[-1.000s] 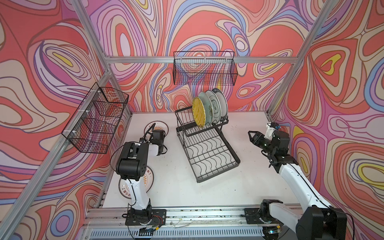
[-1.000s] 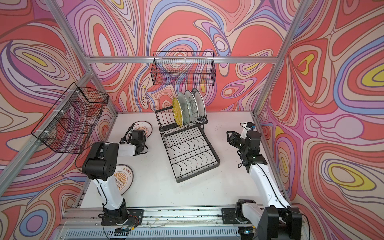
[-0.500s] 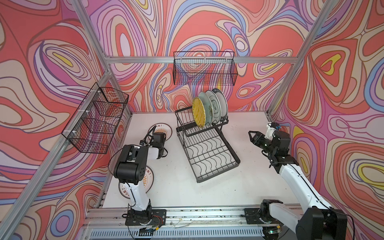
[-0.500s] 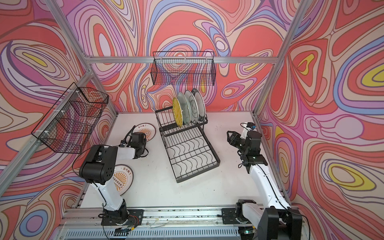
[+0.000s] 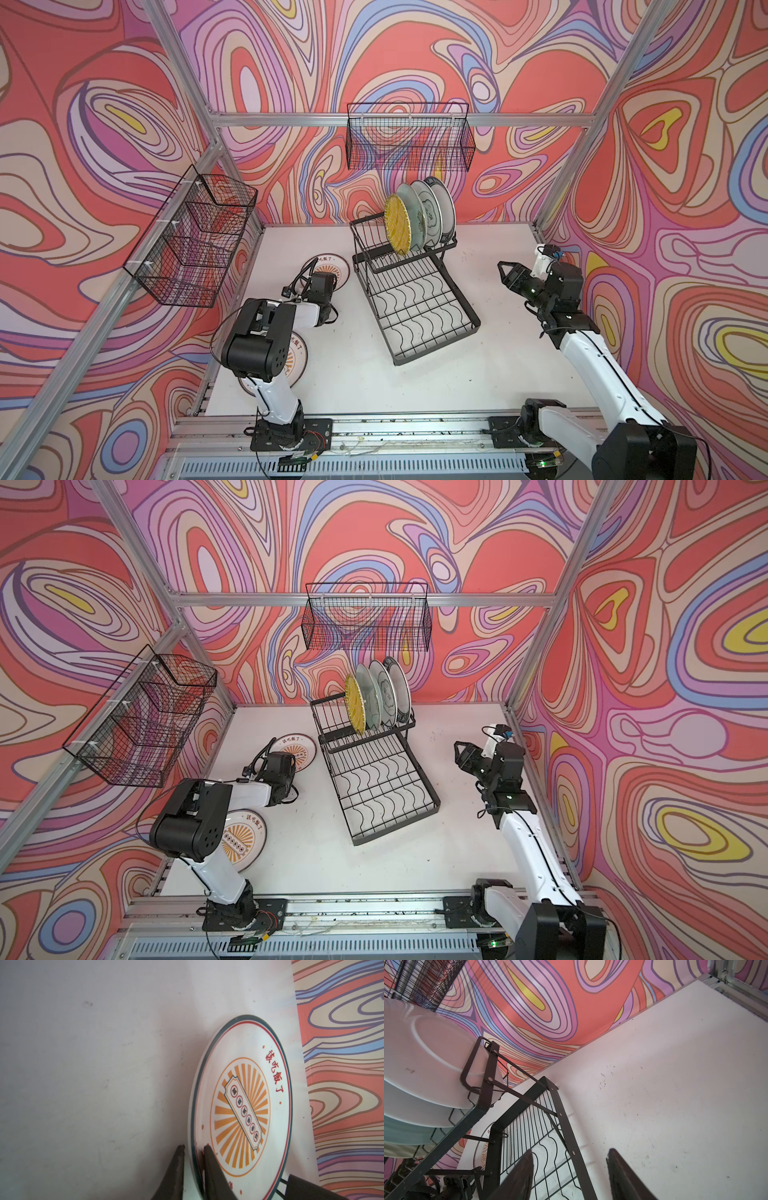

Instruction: Load the plates into the dish rack

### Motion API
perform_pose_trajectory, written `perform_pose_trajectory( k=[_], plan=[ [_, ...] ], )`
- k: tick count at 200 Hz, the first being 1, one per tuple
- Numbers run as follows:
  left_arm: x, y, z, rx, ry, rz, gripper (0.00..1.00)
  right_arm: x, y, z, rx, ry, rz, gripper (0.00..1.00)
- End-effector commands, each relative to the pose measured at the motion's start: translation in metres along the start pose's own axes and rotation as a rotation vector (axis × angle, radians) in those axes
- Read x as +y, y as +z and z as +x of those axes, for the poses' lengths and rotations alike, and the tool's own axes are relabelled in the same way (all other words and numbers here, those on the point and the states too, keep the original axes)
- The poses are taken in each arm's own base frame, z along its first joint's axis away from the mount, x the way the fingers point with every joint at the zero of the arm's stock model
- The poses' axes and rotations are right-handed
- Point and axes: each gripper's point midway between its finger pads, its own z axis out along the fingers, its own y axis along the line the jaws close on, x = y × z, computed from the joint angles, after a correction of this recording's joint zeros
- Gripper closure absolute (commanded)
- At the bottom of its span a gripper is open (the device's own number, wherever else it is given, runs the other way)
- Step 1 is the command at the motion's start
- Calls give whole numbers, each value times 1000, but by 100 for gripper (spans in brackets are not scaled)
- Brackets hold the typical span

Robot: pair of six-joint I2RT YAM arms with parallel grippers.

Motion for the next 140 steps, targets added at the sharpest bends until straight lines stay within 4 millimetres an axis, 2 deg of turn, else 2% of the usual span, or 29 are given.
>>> perform_pose_trajectory(
  k=[1, 65, 118, 140],
  plan=[
    [27, -1, 0, -9, 54, -98, 74, -1, -3, 1, -1, -11, 2, 42],
    [18, 5, 2, 5, 77, -93, 65, -3, -3, 1, 0, -11, 10, 42],
    [17, 19, 4, 34, 60, -95, 65, -4, -3, 1, -2, -17, 15, 42],
    [19, 27, 4, 43, 55, -106, 68, -4, -3, 1, -1, -16, 16, 42]
  ],
)
